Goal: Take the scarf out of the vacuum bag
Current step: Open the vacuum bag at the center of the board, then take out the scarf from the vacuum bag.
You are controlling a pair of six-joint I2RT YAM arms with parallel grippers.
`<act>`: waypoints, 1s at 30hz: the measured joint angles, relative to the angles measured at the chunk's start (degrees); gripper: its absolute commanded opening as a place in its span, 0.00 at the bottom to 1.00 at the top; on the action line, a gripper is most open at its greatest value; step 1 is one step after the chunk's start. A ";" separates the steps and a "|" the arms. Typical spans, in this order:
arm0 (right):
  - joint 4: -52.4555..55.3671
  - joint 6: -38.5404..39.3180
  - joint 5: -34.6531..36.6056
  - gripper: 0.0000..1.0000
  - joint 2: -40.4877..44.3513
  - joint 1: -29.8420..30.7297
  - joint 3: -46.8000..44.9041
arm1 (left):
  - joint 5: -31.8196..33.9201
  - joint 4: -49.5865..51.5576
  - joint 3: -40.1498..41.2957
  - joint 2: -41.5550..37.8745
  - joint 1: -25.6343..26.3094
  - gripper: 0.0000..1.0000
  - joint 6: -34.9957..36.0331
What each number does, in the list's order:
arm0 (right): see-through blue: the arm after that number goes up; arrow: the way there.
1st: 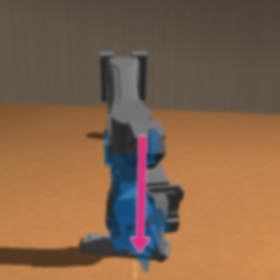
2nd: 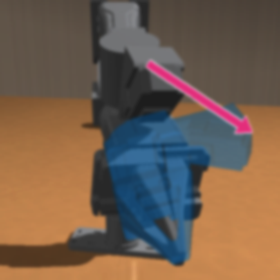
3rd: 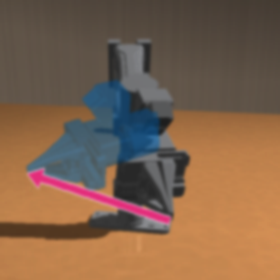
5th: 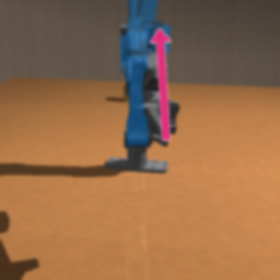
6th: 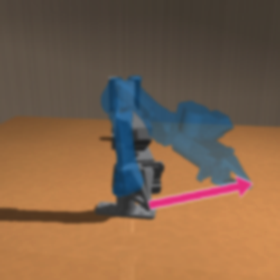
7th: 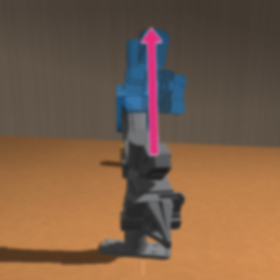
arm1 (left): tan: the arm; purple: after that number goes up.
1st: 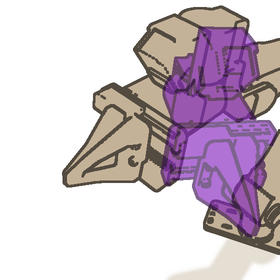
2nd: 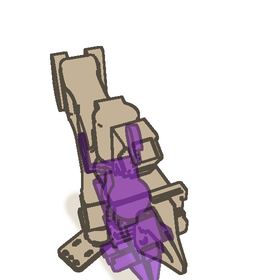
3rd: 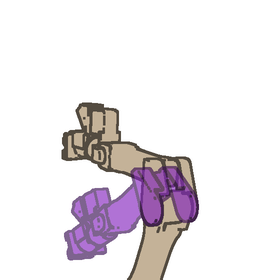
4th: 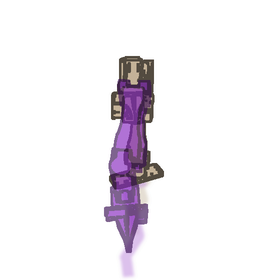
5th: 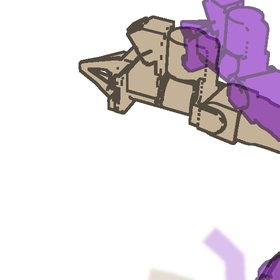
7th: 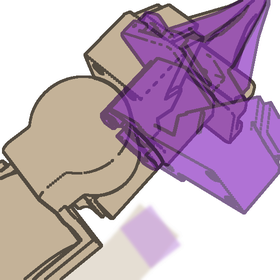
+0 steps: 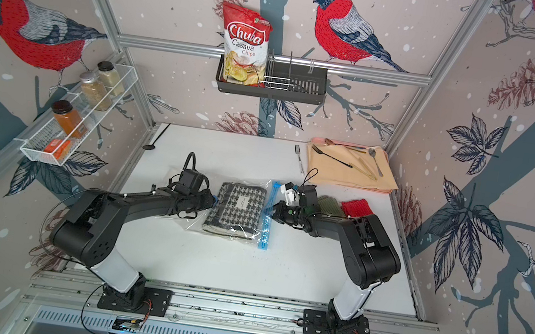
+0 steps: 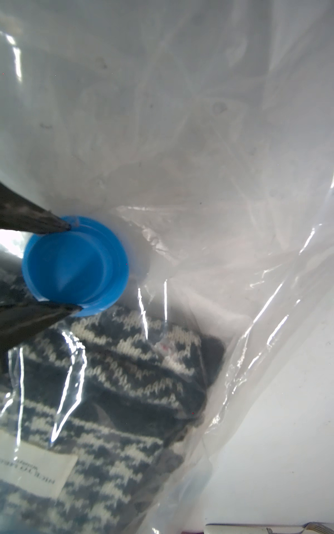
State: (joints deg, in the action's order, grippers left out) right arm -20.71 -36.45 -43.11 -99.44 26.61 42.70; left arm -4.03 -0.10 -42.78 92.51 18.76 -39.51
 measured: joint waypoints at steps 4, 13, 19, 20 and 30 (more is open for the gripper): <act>2.32 0.81 0.50 0.00 1.62 0.11 1.42 | 0.02 0.00 0.00 0.00 0.00 0.01 -0.07; 5.88 2.67 2.27 0.00 0.57 0.48 3.04 | 0.07 -0.04 0.04 -0.02 0.00 0.00 -0.09; 5.68 2.56 2.73 0.10 -3.26 1.01 2.91 | 0.07 -0.15 0.11 -0.04 0.00 0.00 -0.09; 5.33 2.14 2.73 0.15 -3.93 1.01 2.86 | 0.07 -0.15 0.11 -0.07 0.00 0.00 -0.09; -3.08 -1.55 -1.81 0.68 -7.08 1.01 0.98 | 0.04 -0.87 0.52 -0.07 0.00 0.00 -0.09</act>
State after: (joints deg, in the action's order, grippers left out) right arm -23.79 -38.00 -44.93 -106.52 27.62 43.68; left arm -3.99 -0.97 -42.26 92.44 18.76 -39.59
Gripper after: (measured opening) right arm 0.595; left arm 0.358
